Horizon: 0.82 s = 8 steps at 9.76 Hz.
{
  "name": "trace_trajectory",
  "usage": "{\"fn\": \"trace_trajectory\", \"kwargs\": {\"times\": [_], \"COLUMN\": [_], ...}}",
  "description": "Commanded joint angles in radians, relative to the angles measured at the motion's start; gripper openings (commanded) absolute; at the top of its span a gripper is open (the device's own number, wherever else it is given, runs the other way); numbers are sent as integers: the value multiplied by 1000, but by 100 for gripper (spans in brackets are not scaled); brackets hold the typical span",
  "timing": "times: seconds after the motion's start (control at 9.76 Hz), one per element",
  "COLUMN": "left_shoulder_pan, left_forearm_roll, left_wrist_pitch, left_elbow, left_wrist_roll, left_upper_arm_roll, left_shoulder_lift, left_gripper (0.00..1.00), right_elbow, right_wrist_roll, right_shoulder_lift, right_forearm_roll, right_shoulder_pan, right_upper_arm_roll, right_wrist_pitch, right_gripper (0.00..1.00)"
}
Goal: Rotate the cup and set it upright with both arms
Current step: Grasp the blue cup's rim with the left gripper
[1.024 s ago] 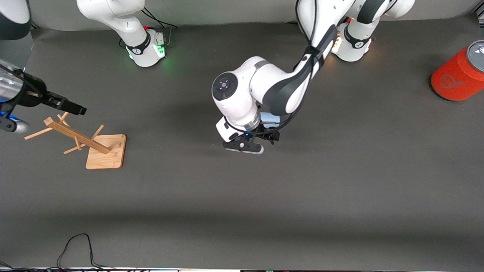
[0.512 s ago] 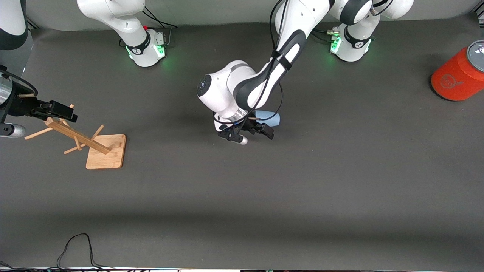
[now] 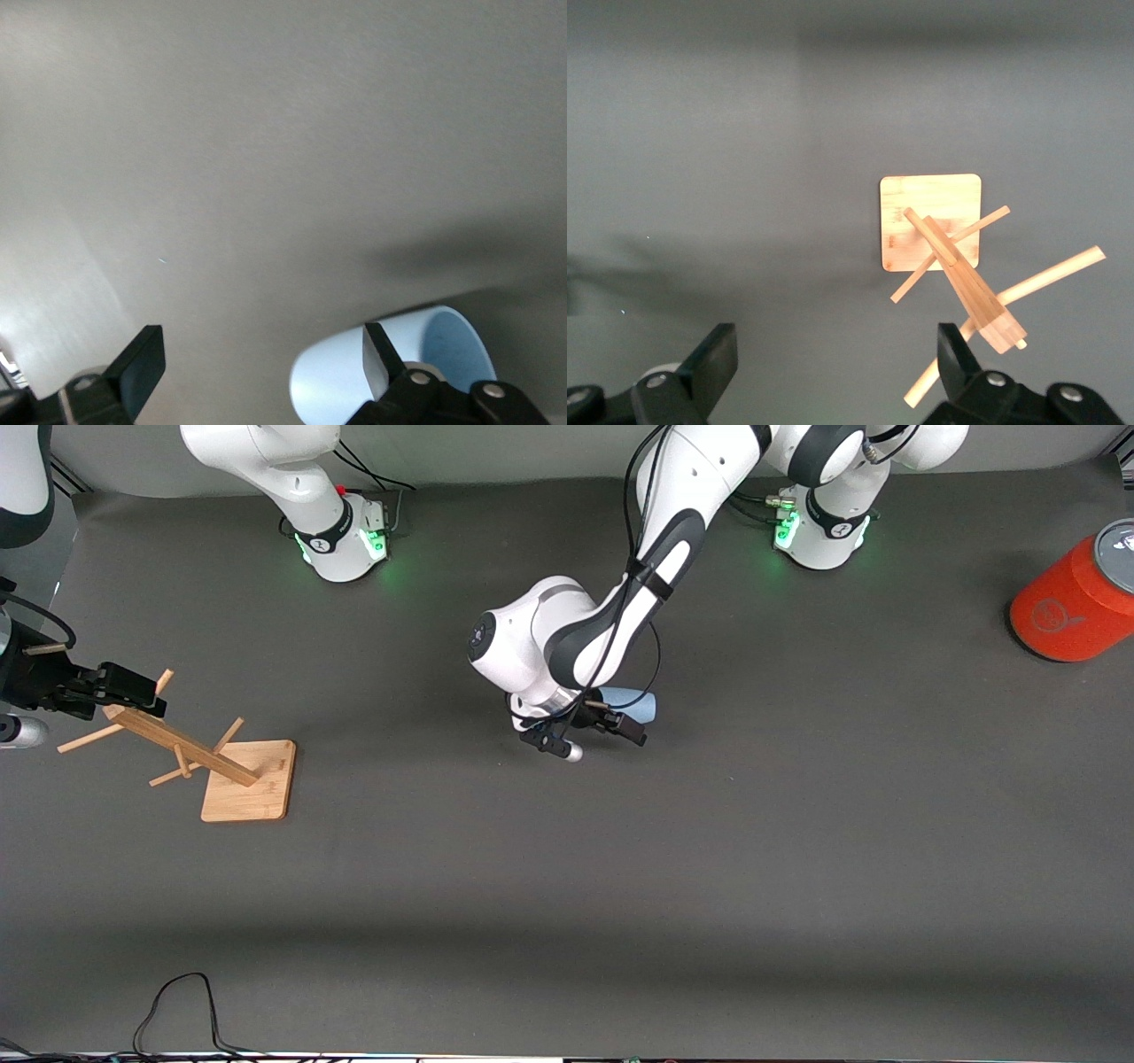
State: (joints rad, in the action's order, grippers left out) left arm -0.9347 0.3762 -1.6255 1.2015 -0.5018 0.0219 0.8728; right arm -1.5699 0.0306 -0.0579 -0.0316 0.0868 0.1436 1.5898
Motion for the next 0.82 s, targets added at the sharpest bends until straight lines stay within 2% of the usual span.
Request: {"fn": "trace_trajectory", "kwargs": {"times": [0.0, 0.2, 0.51, 0.72], "left_shoulder_pan": [1, 1, -19, -29], "left_forearm_roll": [-77, -126, -126, -117], "left_wrist_pitch": [-7, -8, -49, -70], "left_elbow": [-20, -22, -19, -14], "left_wrist_roll": [25, 17, -39, -29], "left_upper_arm_roll": [12, 12, 12, 12], "left_shoulder_lift": [3, 5, 57, 74], "left_gripper": [100, 100, 99, 96], "right_elbow": [-16, -15, -18, -18], "right_wrist_roll": [28, 28, 28, 28], "right_shoulder_lift": [20, 23, 23, 15], "right_forearm_roll": [12, 13, 13, 13], "right_shoulder_pan": [-105, -96, -96, -96], "right_upper_arm_roll": [-103, -104, -104, -104], "right_wrist_pitch": [12, 12, 9, 10], "right_gripper": [100, 100, 100, 100]}}
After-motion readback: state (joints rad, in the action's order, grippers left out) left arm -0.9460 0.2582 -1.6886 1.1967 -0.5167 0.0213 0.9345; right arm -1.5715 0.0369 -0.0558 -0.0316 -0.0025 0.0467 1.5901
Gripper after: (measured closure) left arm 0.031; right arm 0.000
